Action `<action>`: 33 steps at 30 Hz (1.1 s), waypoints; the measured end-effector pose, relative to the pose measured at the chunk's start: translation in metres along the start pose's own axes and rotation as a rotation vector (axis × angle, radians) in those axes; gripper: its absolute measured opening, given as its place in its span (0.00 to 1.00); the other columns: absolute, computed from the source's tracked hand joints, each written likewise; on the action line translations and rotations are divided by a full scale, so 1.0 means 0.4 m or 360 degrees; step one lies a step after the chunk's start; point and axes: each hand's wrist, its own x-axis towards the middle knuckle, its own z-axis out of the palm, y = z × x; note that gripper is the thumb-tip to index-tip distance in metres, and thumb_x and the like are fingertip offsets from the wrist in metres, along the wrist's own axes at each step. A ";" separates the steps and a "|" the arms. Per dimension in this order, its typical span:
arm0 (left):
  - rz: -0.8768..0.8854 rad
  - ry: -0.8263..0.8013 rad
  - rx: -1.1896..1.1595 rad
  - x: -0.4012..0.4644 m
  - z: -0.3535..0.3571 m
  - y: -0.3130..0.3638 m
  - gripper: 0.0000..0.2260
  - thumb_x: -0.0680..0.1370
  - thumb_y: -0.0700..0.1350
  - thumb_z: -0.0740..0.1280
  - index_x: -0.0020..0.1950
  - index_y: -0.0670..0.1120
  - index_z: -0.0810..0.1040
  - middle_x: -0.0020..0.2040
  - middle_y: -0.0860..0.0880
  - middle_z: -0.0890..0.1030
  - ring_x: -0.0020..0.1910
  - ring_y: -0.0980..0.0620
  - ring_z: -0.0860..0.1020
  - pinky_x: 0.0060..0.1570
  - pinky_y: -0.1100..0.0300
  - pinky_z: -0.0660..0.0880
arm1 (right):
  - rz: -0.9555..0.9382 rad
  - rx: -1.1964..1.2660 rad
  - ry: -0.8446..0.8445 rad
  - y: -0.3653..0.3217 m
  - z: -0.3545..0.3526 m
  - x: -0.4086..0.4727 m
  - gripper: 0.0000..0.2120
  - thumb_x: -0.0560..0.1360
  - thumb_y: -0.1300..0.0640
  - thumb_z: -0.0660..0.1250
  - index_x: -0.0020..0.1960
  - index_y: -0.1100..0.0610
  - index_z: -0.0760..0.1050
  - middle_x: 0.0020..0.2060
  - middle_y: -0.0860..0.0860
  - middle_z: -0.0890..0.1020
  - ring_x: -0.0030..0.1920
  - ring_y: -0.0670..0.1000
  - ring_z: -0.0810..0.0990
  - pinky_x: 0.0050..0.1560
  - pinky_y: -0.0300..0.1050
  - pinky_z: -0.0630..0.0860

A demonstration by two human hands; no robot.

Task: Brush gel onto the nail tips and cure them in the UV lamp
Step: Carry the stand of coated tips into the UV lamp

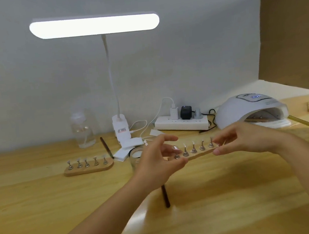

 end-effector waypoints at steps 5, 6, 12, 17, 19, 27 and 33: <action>-0.0220 -0.0080 -0.0436 0.129 0.132 0.033 0.18 0.69 0.43 0.74 0.54 0.54 0.72 0.47 0.55 0.82 0.47 0.61 0.78 0.37 0.73 0.72 | 0.0218 0.0244 0.0314 0.096 -0.094 -0.055 0.11 0.56 0.42 0.72 0.38 0.42 0.81 0.33 0.39 0.83 0.35 0.38 0.78 0.36 0.32 0.68; -0.0245 -0.0070 -0.0513 0.150 0.162 0.038 0.18 0.69 0.42 0.74 0.55 0.53 0.73 0.48 0.55 0.81 0.48 0.61 0.78 0.36 0.74 0.71 | 0.0242 0.0299 0.0388 0.117 -0.109 -0.065 0.08 0.57 0.44 0.73 0.36 0.42 0.81 0.33 0.37 0.82 0.36 0.37 0.78 0.36 0.30 0.67; -0.0235 -0.0113 -0.0662 0.224 0.340 0.053 0.20 0.70 0.42 0.73 0.58 0.50 0.71 0.46 0.58 0.77 0.45 0.64 0.74 0.32 0.79 0.70 | 0.0375 0.0483 0.0700 0.240 -0.181 -0.110 0.08 0.61 0.53 0.76 0.39 0.45 0.81 0.33 0.37 0.81 0.40 0.35 0.76 0.36 0.28 0.67; -0.0184 -0.0011 -0.0610 0.268 0.417 0.038 0.17 0.71 0.42 0.72 0.56 0.52 0.71 0.47 0.59 0.76 0.44 0.63 0.75 0.34 0.78 0.71 | 0.0427 0.0548 0.0795 0.315 -0.203 -0.128 0.07 0.61 0.54 0.74 0.40 0.48 0.82 0.32 0.44 0.83 0.36 0.39 0.78 0.35 0.28 0.69; -0.0087 0.0096 -0.0500 0.287 0.430 0.032 0.15 0.72 0.42 0.70 0.53 0.55 0.70 0.46 0.60 0.75 0.44 0.63 0.75 0.36 0.77 0.71 | 0.0460 0.0504 0.0939 0.349 -0.200 -0.125 0.10 0.64 0.56 0.74 0.45 0.50 0.81 0.37 0.43 0.81 0.40 0.39 0.75 0.37 0.26 0.68; 0.0045 0.0143 -0.0426 0.324 0.445 -0.008 0.14 0.75 0.37 0.65 0.53 0.55 0.71 0.50 0.57 0.75 0.45 0.66 0.74 0.37 0.76 0.70 | 0.0518 0.0429 0.1313 0.453 -0.193 -0.070 0.16 0.68 0.61 0.74 0.54 0.62 0.79 0.31 0.50 0.77 0.31 0.40 0.73 0.32 0.29 0.66; -0.0038 0.0187 -0.0527 0.332 0.445 -0.016 0.15 0.74 0.35 0.64 0.56 0.51 0.72 0.52 0.58 0.75 0.49 0.68 0.72 0.39 0.78 0.69 | 0.0557 0.0219 0.1324 0.478 -0.188 -0.002 0.09 0.67 0.59 0.75 0.46 0.59 0.82 0.18 0.43 0.72 0.22 0.37 0.68 0.31 0.27 0.64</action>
